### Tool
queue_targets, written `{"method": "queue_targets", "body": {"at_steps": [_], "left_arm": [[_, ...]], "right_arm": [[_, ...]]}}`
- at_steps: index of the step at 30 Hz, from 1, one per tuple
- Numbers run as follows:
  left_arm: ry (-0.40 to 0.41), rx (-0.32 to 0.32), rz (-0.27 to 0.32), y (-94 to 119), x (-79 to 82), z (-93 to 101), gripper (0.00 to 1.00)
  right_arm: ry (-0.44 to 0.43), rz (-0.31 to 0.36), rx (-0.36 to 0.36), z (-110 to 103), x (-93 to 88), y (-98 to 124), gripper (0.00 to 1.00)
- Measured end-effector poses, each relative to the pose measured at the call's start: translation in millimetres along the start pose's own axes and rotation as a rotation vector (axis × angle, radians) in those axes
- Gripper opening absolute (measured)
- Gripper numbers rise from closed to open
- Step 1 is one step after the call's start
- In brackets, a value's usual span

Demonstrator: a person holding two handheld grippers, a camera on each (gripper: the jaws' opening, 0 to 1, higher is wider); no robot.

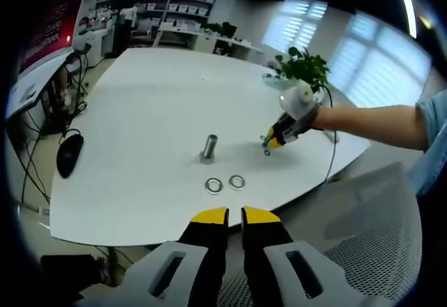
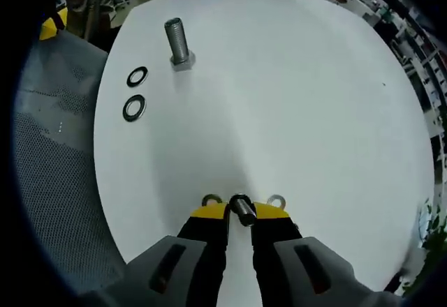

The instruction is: Place the washer onto the threaded stud by aligning its center hole with the stud, sliding it down to the base, and recovering from edge contact or off-axis alignment until the washer reaches the visible bottom stop.

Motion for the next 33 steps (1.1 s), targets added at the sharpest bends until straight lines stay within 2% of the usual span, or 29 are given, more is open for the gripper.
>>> {"method": "queue_targets", "body": {"at_steps": [3,5,13,18,27,33], "left_arm": [[0.0,0.001,-0.001,0.0,-0.2,0.1,0.05],[0.0,0.001,-0.001,0.1,-0.1,0.1,0.05],[-0.002,0.001,0.005,-0.1,0.4,0.1,0.05],[-0.003,0.0,0.006,0.0,0.5,-0.1,0.05],[-0.001,0.0,0.005,0.2,0.3,0.1,0.05],[-0.001,0.001,0.001,0.0,0.1,0.0,0.05]], "right_arm": [[-0.03,0.004,-0.006,-0.3,-1.6,-0.1,0.24],[-0.041,0.01,-0.008,-0.3,-4.2,2.2,0.27],[-0.104,0.031,0.007,-4.1,-17.5,11.5,0.26],[-0.155,0.058,0.044,-12.2,-22.4,13.4,0.24],[-0.199,0.089,0.078,-19.0,-21.0,7.6,0.24],[-0.179,0.079,0.071,-21.2,-17.7,2.3,0.24]]}}
Point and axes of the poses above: the point that each gripper's makers call its tool centre point, and the gripper's own axes: y roughly backward along the fingers, z roughly to its right, x roughly out of its top, the point moved 10 cm from there along y, roughly backward along the fingers, and after that the axes turned 3 degrees about -x, right-handed, at the moved point
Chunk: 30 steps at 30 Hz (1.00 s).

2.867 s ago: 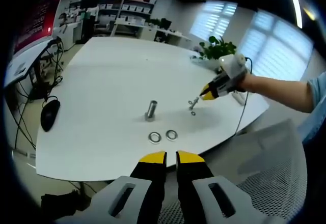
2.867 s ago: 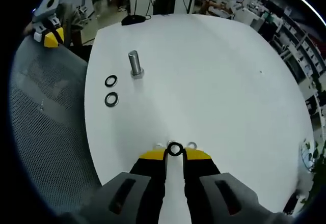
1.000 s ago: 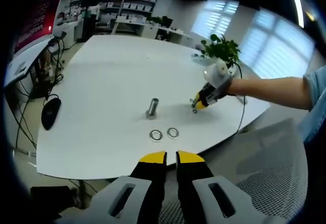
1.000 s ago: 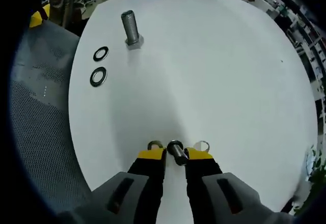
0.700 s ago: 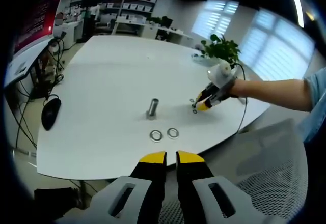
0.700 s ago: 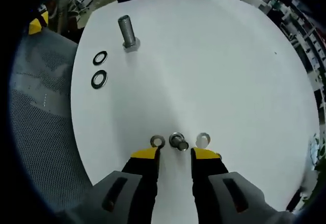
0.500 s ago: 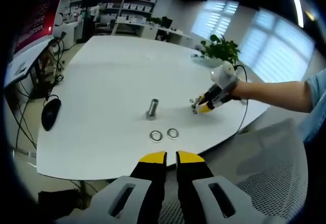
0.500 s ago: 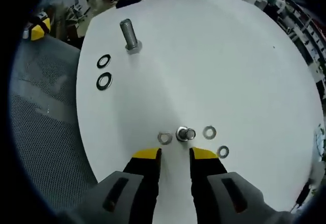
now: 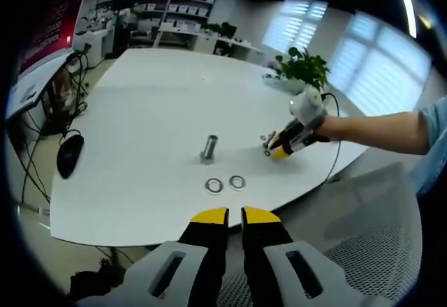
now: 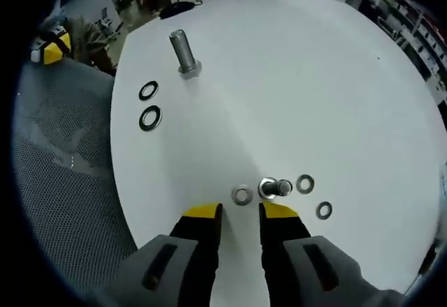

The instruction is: Place the washer onto the threaded stud by aligning its center hole with the stud, sliding it down to the base, and recovering from edge contact or off-axis alignment until the washer reaches the visible bottom stop.

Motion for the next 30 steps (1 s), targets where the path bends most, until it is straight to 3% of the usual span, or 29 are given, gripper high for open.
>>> {"method": "queue_targets", "body": {"at_steps": [4,7,15,18,30], "left_arm": [[-0.001,0.001,-0.001,-0.3,0.1,-0.3,0.05],[-0.002,0.001,-0.002,-0.4,0.1,-0.3,0.05],[-0.003,0.002,-0.004,-0.4,0.0,-0.4,0.05],[-0.003,0.002,-0.004,-0.2,-0.2,-0.5,0.05],[-0.004,0.002,-0.004,0.1,-0.4,-0.2,0.05]], "right_arm": [[0.017,0.001,-0.006,-1.3,1.8,-2.8,0.23],[0.082,-0.01,-0.021,-2.6,4.0,-3.2,0.23],[0.08,0.005,-0.018,-2.1,5.4,-4.1,0.22],[0.092,0.015,-0.024,-3.5,5.7,-4.6,0.16],[0.116,-0.007,-0.049,-5.0,5.3,-2.9,0.15]]}}
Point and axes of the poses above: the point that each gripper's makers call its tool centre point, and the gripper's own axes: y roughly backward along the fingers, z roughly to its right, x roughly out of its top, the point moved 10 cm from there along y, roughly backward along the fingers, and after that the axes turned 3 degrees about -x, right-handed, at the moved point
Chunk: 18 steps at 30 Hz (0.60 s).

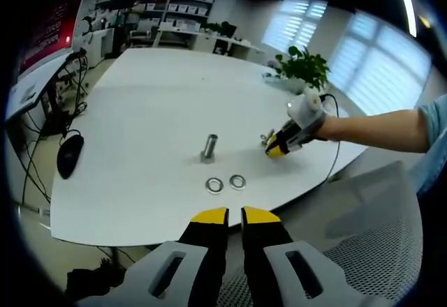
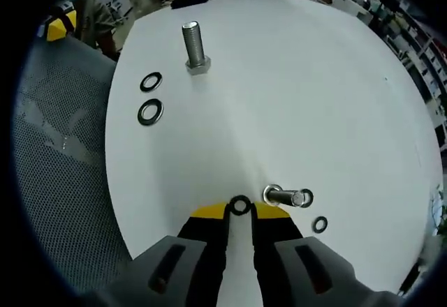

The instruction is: Place the washer onto the threaded stud by aligning its center hole with the stud, sliding it down to the base, and recovering from edge contact or off-axis alignment until the washer reaches the visible bottom stop.

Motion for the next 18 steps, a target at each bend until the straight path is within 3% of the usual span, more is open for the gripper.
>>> {"method": "queue_targets", "body": {"at_steps": [18], "left_arm": [[-0.001,-0.002,0.001,0.0,0.4,0.3,0.05]], "right_arm": [[-0.032,0.078,-0.034,11.1,-1.3,35.0,0.15]]}}
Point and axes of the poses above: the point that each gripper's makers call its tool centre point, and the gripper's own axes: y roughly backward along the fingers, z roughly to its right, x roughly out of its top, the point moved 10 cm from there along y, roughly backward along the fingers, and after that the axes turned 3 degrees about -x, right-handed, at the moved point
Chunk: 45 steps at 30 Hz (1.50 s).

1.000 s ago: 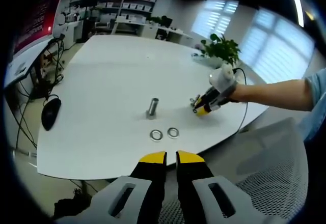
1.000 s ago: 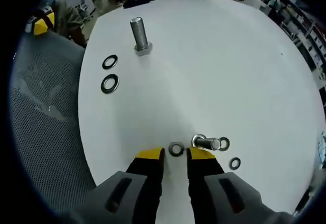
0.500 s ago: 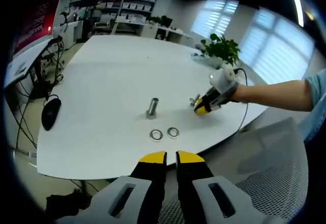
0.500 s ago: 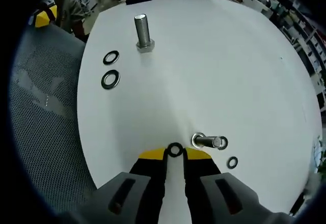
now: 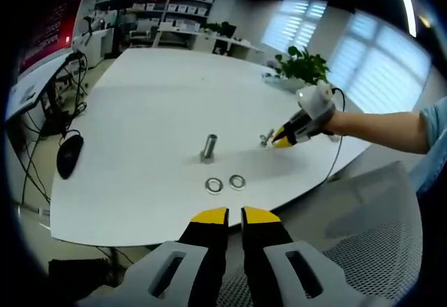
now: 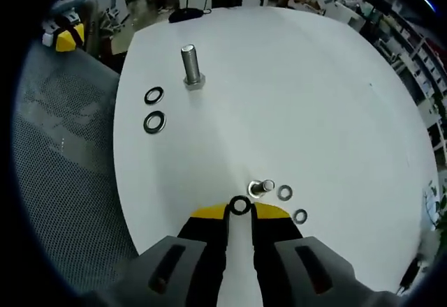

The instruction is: Place the washer onto the threaded stud by aligning its center hole with the stud, sliding it down to the base, and recovering from edge contact or off-axis alignment until the washer reaches the visible bottom stop.

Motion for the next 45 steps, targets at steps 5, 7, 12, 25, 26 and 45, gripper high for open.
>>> {"method": "queue_targets", "body": {"at_steps": [5,7,12,25,26,45], "left_arm": [[0.0,-0.001,-0.001,0.0,-0.1,0.1,0.05],[0.0,-0.001,0.0,0.0,-0.1,0.1,0.05],[0.002,-0.001,0.001,0.0,-0.2,0.1,0.05],[0.004,0.0,0.005,0.4,-0.1,-0.2,0.05],[0.004,0.0,0.004,0.4,-0.2,-0.1,0.05],[0.005,-0.003,-0.002,0.4,-0.7,0.3,0.05]], "right_arm": [[-0.021,0.033,-0.013,1.0,3.1,8.9,0.15],[-0.024,0.046,-0.013,-0.3,4.6,12.3,0.15],[-0.005,0.066,-0.033,-1.2,7.2,18.2,0.14],[0.027,0.092,-0.087,5.6,14.1,22.9,0.14],[0.027,0.091,-0.088,5.9,14.5,22.3,0.14],[0.044,0.036,-0.072,11.8,19.0,7.6,0.14]]}}
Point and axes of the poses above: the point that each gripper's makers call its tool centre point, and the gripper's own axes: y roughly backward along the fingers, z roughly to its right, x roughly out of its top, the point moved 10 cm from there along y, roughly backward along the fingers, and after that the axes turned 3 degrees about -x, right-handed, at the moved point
